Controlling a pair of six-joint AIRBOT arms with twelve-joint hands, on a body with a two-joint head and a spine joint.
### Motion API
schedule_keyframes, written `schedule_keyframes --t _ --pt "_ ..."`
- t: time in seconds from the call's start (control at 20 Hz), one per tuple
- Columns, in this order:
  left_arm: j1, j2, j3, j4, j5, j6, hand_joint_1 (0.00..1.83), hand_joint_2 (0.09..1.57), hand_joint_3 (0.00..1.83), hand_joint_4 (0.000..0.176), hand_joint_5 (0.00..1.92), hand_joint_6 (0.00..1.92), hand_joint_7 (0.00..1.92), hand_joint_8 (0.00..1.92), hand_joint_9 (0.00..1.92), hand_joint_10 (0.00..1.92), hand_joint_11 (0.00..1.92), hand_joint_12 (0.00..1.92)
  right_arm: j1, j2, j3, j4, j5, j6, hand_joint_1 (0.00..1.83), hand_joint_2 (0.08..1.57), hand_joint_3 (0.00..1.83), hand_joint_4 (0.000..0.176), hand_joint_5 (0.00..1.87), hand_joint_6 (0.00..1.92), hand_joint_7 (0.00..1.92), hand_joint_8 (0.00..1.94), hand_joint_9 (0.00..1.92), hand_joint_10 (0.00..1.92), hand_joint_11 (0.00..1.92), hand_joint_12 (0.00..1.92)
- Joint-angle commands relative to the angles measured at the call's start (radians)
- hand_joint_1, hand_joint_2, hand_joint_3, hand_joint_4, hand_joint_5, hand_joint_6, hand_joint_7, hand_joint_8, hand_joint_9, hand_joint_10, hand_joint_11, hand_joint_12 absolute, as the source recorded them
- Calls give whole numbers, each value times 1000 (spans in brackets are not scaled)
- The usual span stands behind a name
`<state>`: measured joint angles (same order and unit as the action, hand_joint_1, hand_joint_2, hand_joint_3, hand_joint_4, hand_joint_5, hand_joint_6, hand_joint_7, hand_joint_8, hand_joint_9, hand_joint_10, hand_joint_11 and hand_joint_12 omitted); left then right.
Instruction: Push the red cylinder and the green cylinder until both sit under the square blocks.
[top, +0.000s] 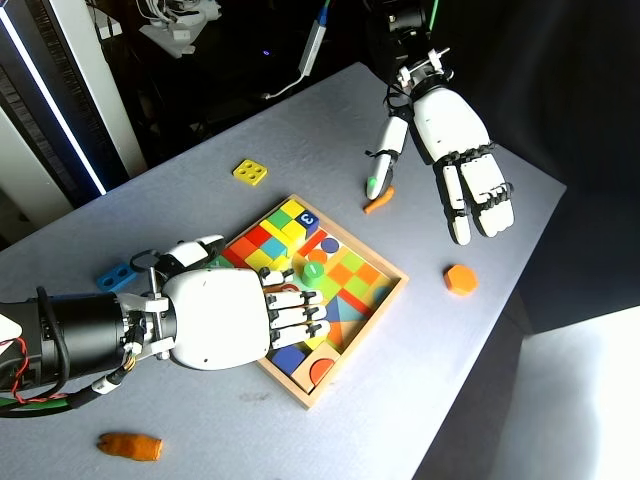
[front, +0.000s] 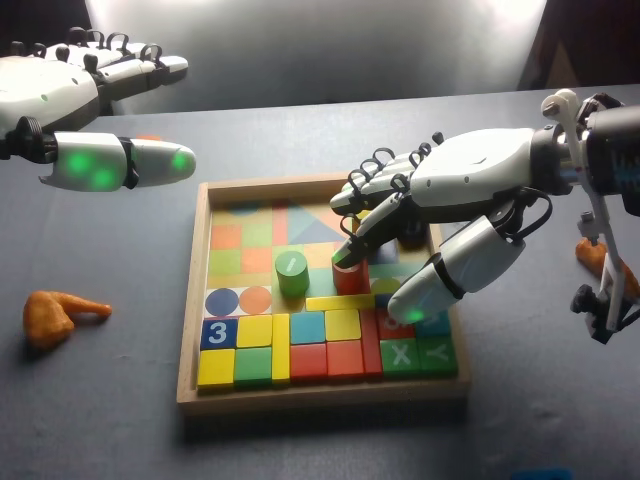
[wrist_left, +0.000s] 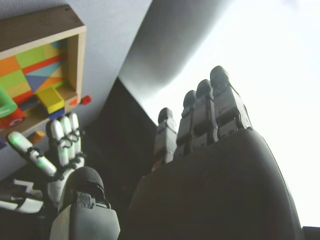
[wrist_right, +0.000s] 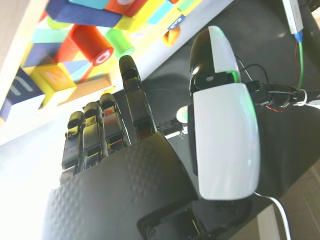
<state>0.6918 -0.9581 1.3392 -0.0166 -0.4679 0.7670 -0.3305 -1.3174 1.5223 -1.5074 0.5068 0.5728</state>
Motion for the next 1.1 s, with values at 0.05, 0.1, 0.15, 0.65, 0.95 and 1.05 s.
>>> schedule_keyframes --t 0.05,0.1,0.15,0.65,0.95,1.05 --pt "-14 -2 7 -15 -111 1 0 1031 0 175 29 4 0 0 0 0 0 102 9 -1 6 52 18 9 201 1003 0 176 456 2 10 0 0 0 0 0" --pt "-14 -2 7 -15 -111 1 0 1036 3 169 30 4 0 0 0 0 0 99 10 -2 7 52 17 9 196 1003 1 176 451 0 10 0 0 0 0 0" --pt "-15 -2 7 -15 -111 1 0 1040 2 168 28 1 0 0 0 0 0 68 10 -3 8 52 16 9 195 1005 1 176 452 1 12 1 0 0 0 0" --pt "-17 -2 7 -15 -111 1 0 1044 2 155 36 1 0 0 0 0 0 124 6 -12 15 52 10 8 182 1012 2 176 440 4 1 0 0 0 0 0" --pt "-18 -2 7 -15 -111 1 0 1037 0 164 28 0 0 0 0 0 0 82 -3 -14 20 52 2 9 169 1012 1 176 433 1 0 0 0 0 0 0" --pt "-18 -2 7 -15 -111 1 0 1036 0 161 37 2 0 0 0 0 0 113 -6 -15 21 52 0 9 184 1013 2 176 435 1 0 0 0 0 0 0"
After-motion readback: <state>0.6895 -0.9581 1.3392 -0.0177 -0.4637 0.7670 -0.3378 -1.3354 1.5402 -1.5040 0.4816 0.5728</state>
